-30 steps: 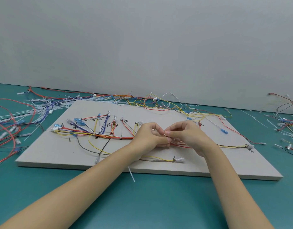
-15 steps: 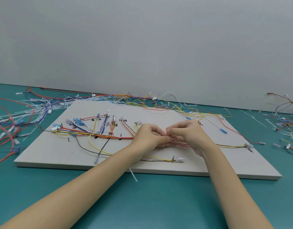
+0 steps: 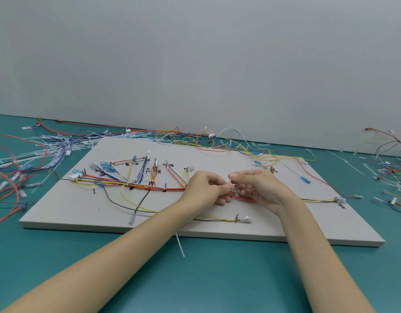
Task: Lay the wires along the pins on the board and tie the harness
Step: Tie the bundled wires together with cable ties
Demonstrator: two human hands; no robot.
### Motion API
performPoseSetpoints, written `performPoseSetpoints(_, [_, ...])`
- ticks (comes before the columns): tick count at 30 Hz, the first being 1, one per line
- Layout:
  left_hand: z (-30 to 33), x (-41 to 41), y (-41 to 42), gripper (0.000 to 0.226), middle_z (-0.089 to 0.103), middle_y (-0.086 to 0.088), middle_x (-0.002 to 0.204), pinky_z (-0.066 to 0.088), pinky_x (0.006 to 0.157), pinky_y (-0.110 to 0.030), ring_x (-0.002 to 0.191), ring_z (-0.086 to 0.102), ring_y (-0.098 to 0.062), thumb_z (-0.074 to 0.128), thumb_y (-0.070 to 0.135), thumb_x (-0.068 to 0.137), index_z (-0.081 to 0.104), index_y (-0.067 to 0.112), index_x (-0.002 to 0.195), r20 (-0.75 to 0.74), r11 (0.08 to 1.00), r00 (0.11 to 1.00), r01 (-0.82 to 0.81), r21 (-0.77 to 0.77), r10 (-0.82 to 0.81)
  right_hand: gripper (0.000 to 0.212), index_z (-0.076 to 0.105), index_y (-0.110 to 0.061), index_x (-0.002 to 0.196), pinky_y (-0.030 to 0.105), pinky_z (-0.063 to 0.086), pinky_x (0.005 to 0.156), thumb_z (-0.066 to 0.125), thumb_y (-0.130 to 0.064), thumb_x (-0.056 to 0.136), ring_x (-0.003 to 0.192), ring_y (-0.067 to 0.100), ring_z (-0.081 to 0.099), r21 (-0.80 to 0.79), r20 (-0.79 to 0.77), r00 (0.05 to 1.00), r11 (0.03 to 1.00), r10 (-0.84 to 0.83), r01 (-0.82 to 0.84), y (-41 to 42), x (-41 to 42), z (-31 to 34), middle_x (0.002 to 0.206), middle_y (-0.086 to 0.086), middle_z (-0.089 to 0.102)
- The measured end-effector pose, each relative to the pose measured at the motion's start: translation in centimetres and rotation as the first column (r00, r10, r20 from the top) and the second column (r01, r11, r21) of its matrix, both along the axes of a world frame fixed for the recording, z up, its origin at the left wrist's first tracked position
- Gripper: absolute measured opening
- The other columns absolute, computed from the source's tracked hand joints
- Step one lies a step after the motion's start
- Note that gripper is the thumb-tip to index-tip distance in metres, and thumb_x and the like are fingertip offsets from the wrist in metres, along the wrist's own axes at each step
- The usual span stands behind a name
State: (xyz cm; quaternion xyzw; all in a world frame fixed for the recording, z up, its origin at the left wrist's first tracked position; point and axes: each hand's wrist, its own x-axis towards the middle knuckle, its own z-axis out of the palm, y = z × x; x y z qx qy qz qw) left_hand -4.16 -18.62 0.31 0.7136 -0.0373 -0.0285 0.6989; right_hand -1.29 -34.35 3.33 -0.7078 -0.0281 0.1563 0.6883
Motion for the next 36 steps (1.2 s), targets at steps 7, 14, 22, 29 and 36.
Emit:
performPoseSetpoints(7, [0.20,0.01,-0.05,0.015,0.066,-0.020,0.075,0.055,0.056,-0.023,0.064,0.068,-0.022,0.065,0.001,0.088,0.065,0.003,0.073,-0.026,1.000,1.000,-0.005,0.008,0.005,0.004,0.075,-0.009,0.079,0.016,0.047,0.056,0.073,-0.008,0.082,0.067,0.010,0.058,-0.107,0.028,0.998,0.993,0.054,-0.050,-0.02,0.05,-0.02,0.076,0.006,0.067])
performPoseSetpoints(14, [0.39,-0.16,-0.15,0.016,0.065,-0.016,0.070,0.055,0.055,-0.023,0.064,0.067,-0.024,0.064,0.000,0.088,0.064,0.004,0.073,-0.037,1.000,0.999,-0.002,-0.001,0.002,0.003,0.075,-0.007,0.083,0.017,0.047,0.057,0.072,-0.008,0.082,0.070,0.012,0.058,-0.120,0.048,0.997,0.991,0.064,-0.058,0.10,0.04,-0.09,0.078,0.006,0.069])
performPoseSetpoints(22, [0.49,-0.23,-0.15,0.017,0.064,-0.014,0.071,0.054,0.054,-0.022,0.063,0.067,-0.023,0.062,0.000,0.089,0.063,0.004,0.072,-0.042,1.000,0.999,0.004,-0.005,-0.004,0.004,0.076,-0.008,0.082,0.019,0.046,0.061,0.073,-0.007,0.081,0.070,0.010,0.059,-0.128,0.050,0.996,0.989,0.074,-0.067,-0.03,0.09,-0.20,0.079,0.006,0.070])
performPoseSetpoints(29, [0.60,-0.30,-0.15,0.019,0.065,-0.016,0.075,0.055,0.055,-0.023,0.063,0.067,-0.023,0.062,0.000,0.089,0.061,0.005,0.071,-0.051,1.000,0.999,0.008,-0.007,-0.008,0.003,0.077,-0.008,0.081,0.019,0.047,0.061,0.074,-0.008,0.080,0.070,0.010,0.059,-0.123,0.052,0.994,0.989,0.095,-0.088,-0.11,0.10,-0.18,0.080,0.007,0.070])
performPoseSetpoints(36, [0.79,-0.46,-0.08,0.019,0.063,-0.015,0.074,0.054,0.054,-0.021,0.062,0.065,-0.023,0.061,-0.002,0.090,0.061,0.003,0.071,-0.044,0.999,0.999,0.023,-0.023,-0.024,0.007,0.076,-0.005,0.084,0.017,0.047,0.055,0.069,-0.007,0.085,0.064,0.009,0.059,-0.118,0.060,0.993,0.988,0.103,-0.096,-0.13,0.04,-0.22,0.076,0.006,0.070])
